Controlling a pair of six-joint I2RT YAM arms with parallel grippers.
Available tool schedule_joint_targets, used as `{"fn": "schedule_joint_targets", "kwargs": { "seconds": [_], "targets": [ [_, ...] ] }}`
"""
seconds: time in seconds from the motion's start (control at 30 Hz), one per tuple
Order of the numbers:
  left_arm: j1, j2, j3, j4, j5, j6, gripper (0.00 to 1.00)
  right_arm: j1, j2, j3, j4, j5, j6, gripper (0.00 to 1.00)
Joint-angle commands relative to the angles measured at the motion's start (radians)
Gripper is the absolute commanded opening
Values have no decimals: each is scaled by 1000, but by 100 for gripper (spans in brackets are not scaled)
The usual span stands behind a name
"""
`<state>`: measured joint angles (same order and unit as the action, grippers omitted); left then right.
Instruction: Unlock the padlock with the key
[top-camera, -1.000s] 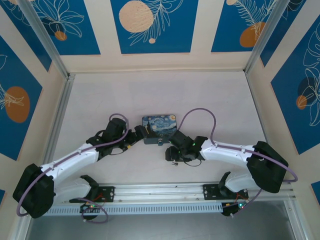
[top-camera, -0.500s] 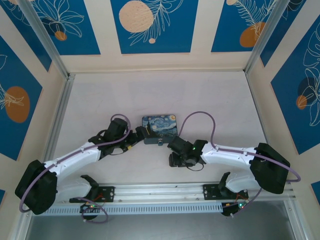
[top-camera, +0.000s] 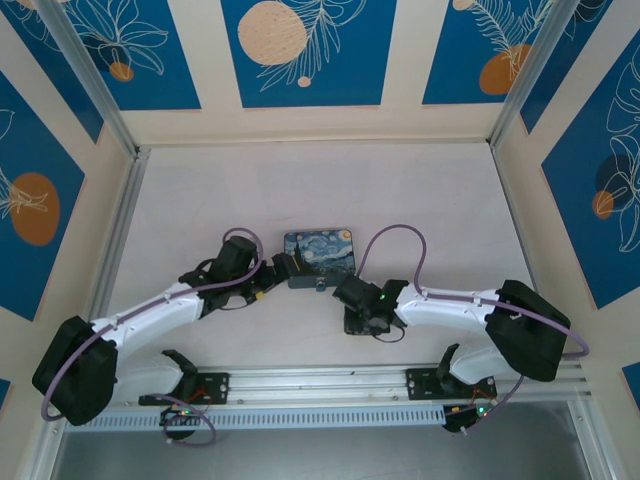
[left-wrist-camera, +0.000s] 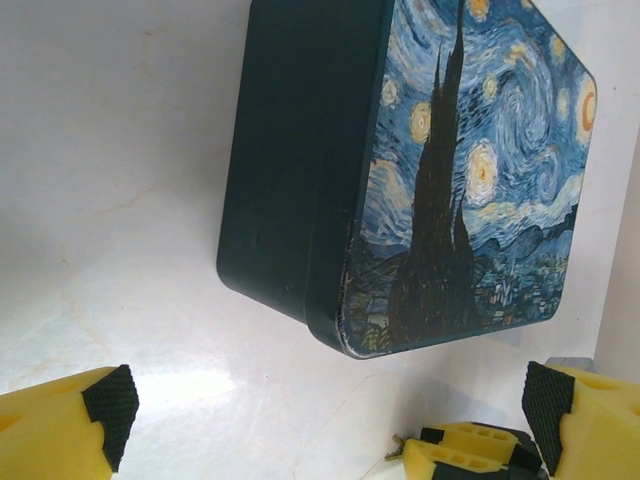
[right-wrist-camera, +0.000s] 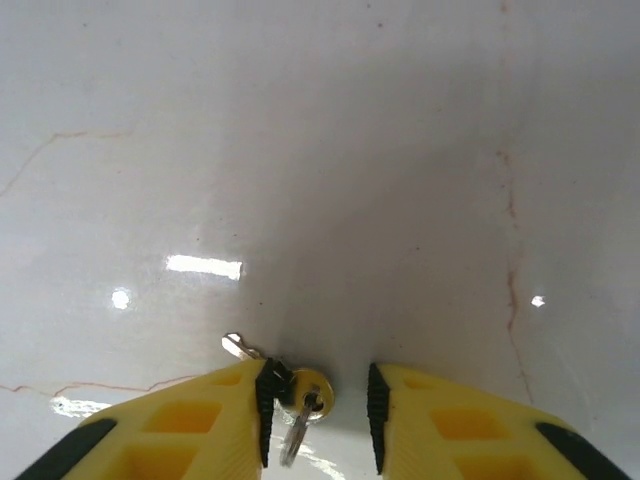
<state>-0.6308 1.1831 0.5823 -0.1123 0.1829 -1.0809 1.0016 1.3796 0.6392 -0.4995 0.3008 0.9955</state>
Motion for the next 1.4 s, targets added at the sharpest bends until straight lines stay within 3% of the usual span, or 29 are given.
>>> {"fn": "schedule_joint_targets", "kwargs": {
  "seconds": [0.0,0.43,0.7,1.0,1.37],
  "targets": [
    [-12,17,24,1,9,27,100,0,42,-15,76,-21,12,28],
    [-12,47,42,21,22,25,100,3,42,-9,82,-33,18,0],
    [-13,47,42,20,27,27,100,3,5,-11,74,-27,20,0],
    [-21,11,20,45,47,-4,100,-12,-181,-27,61,-40,51,0],
    [-81,-14,34,81,43,-63,100,-48,-282,10,-25,-49,29,0]
  ]
}}
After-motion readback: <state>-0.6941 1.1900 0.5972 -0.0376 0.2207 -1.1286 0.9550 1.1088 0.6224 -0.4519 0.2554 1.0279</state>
